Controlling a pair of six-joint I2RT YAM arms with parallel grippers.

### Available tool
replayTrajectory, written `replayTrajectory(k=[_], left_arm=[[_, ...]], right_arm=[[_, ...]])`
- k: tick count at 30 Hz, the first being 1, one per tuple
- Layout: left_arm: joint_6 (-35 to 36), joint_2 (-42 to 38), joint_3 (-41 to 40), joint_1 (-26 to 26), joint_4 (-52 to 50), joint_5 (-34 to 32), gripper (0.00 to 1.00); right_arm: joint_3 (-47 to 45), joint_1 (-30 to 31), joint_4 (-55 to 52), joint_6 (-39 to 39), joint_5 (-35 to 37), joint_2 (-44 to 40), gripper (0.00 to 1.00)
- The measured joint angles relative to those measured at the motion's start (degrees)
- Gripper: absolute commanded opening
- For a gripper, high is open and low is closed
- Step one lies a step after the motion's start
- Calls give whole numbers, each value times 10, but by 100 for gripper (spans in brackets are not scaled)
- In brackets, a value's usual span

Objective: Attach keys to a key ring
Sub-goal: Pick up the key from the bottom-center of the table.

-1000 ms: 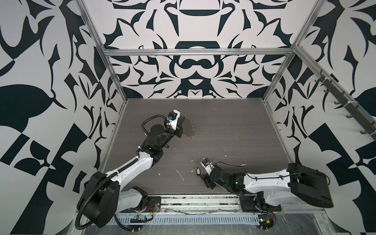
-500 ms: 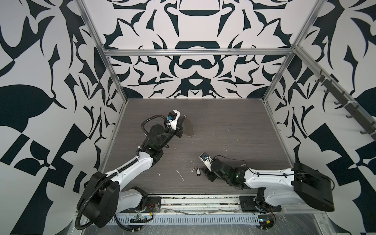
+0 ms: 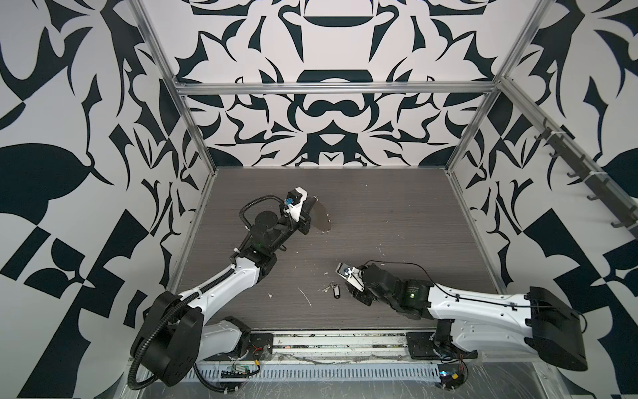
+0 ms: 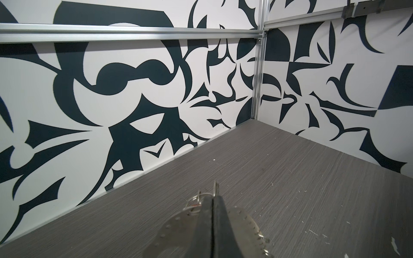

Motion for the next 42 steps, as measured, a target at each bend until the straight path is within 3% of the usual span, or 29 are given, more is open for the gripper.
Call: replayTrajectory(k=[14,27,42], left_arm=[[8,0,0,0,0,16,0],[8,0,0,0,4,16,0],[10,0,0,1,5,16,0]], right_arm=[[90,-15,-19,-130,-41,198,36],[99,-48,-17,-165,-115,221,34],[105,-49,-10,-181,-126,231,29]])
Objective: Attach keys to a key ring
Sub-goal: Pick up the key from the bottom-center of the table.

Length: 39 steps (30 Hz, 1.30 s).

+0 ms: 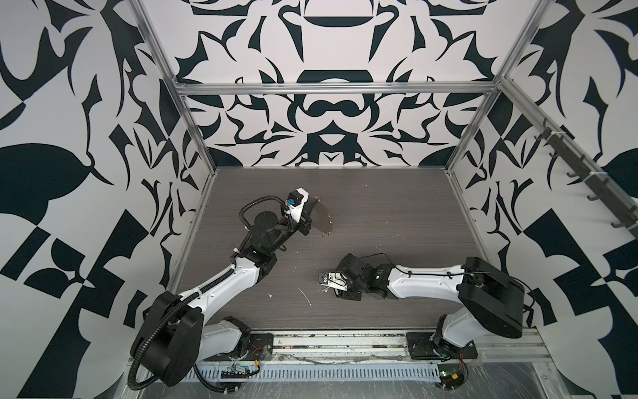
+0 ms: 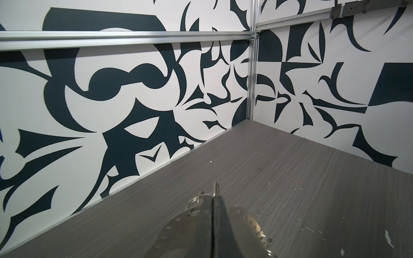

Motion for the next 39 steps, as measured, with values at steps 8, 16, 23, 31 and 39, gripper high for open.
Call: replayTrajectory(k=[8,16,23,31,39], left_arm=[[0,0,0,0,0,0,0],[0,0,0,0,0,2,0],[0,0,0,0,0,2,0],[0,0,0,0,0,2,0],[0,0,0,0,0,2,0]], right_arm=[[4,0,2,-9,-3,3,19],[7,0,1,-10,-14,3,18],[18,0,-11,-11,-25,7,19],[22,0,-22,-11,-22,20,21],[22,0,-24,-14,-7,20,21]])
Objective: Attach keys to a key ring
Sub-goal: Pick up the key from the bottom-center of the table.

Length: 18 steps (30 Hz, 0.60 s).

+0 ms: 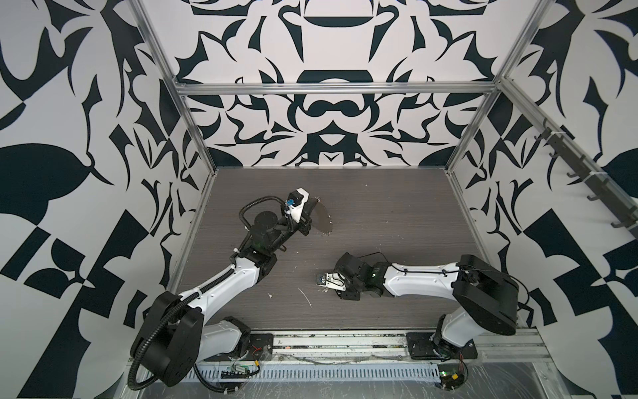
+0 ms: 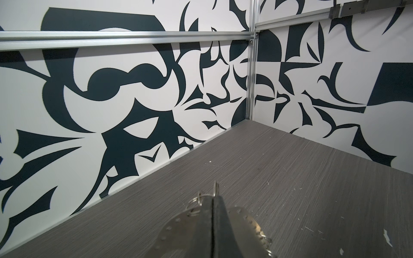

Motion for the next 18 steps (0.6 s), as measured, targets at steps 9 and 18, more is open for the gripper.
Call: replayTrajectory(k=[9,18], left_arm=[[0,0,0,0,0,0,0],[0,0,0,0,1,2,0]], right_arm=[[0,0,-1,-9,8,0,10],[1,0,-1,-11,7,0,0]])
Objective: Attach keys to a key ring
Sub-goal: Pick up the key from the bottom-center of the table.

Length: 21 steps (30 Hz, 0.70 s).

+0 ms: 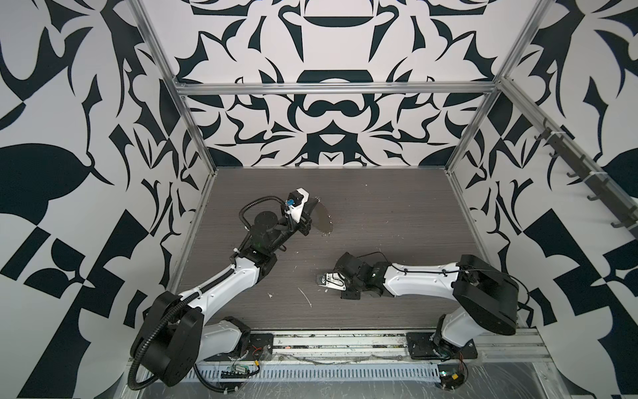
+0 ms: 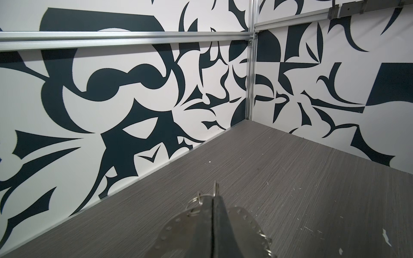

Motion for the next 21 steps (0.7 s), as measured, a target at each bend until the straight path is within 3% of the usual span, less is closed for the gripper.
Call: replayTrajectory(k=[11,21], left_arm=[[0,0,-1,0,1,0,0],[2,0,-2,0,2,15,0]], right_arm=[[-15,0,8,37,-9,-52,0],[-125,0,148,240,9,-239,0]])
